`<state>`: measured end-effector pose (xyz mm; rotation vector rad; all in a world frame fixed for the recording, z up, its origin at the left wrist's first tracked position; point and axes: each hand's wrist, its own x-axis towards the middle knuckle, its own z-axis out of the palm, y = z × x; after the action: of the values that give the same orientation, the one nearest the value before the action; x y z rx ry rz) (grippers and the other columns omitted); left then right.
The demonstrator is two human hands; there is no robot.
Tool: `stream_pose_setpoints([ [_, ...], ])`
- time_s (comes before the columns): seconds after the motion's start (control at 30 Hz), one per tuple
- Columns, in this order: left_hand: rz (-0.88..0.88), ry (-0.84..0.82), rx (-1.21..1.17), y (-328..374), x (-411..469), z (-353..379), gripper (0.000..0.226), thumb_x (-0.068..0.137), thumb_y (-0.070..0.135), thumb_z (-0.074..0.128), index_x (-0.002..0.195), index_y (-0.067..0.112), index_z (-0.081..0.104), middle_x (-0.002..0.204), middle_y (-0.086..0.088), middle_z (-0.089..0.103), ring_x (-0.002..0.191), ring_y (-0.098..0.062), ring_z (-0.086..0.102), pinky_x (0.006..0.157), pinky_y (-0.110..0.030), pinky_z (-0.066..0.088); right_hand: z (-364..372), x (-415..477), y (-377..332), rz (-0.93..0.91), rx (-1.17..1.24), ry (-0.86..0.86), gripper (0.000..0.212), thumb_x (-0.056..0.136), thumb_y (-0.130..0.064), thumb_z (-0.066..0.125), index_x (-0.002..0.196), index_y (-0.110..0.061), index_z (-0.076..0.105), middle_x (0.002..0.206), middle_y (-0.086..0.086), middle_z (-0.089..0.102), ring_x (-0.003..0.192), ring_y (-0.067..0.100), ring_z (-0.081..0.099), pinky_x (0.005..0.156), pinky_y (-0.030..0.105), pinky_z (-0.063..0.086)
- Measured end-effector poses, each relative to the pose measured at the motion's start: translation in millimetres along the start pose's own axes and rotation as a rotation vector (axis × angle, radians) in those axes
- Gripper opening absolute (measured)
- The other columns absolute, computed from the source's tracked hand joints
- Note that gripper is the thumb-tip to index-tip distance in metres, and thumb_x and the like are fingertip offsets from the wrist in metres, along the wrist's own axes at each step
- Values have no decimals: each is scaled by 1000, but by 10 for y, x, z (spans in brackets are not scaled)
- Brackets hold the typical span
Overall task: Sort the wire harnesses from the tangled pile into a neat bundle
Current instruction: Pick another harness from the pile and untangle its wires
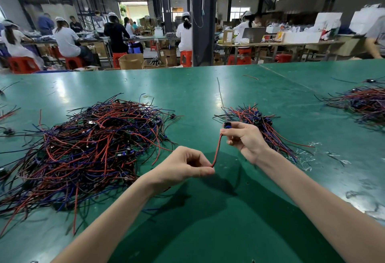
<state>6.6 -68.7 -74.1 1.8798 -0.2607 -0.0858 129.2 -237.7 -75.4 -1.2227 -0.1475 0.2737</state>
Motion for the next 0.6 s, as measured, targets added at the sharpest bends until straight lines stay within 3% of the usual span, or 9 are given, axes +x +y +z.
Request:
stream_pose_setpoints([
  [0.23, -41, -40, -50, 41, -13, 67, 16, 79, 5, 73, 67, 14, 67, 54, 11, 61, 51, 1, 49, 54, -11, 38, 24, -31, -16, 15, -22, -15, 22, 68, 16, 68, 79, -2, 64, 57, 5, 65, 39, 9, 49, 40, 17, 40],
  [0.3, -65, 49, 25, 26, 2, 65, 20, 79, 6, 74, 63, 17, 67, 52, 12, 60, 49, 3, 47, 54, -10, 36, -10, -10, -63, 12, 27, 9, 23, 68, 16, 67, 81, -2, 62, 55, 3, 63, 39, 8, 46, 39, 17, 38],
  [0.43, -135, 321, 254, -73, 67, -17, 21, 76, 16, 76, 58, 20, 66, 53, 8, 59, 51, -6, 45, 57, -23, 37, -46, -4, -125, 19, 148, 55, 28, 70, 20, 63, 75, -7, 56, 50, 2, 61, 37, 6, 40, 37, 17, 33],
  [0.6, -187, 467, 533, -158, 95, -106, 24, 78, 21, 73, 58, 23, 61, 48, 14, 50, 53, -9, 45, 53, -22, 35, 53, -102, -125, 30, 163, -177, 20, 60, 8, 67, 72, -8, 67, 52, -2, 60, 39, 4, 38, 40, 16, 31],
])
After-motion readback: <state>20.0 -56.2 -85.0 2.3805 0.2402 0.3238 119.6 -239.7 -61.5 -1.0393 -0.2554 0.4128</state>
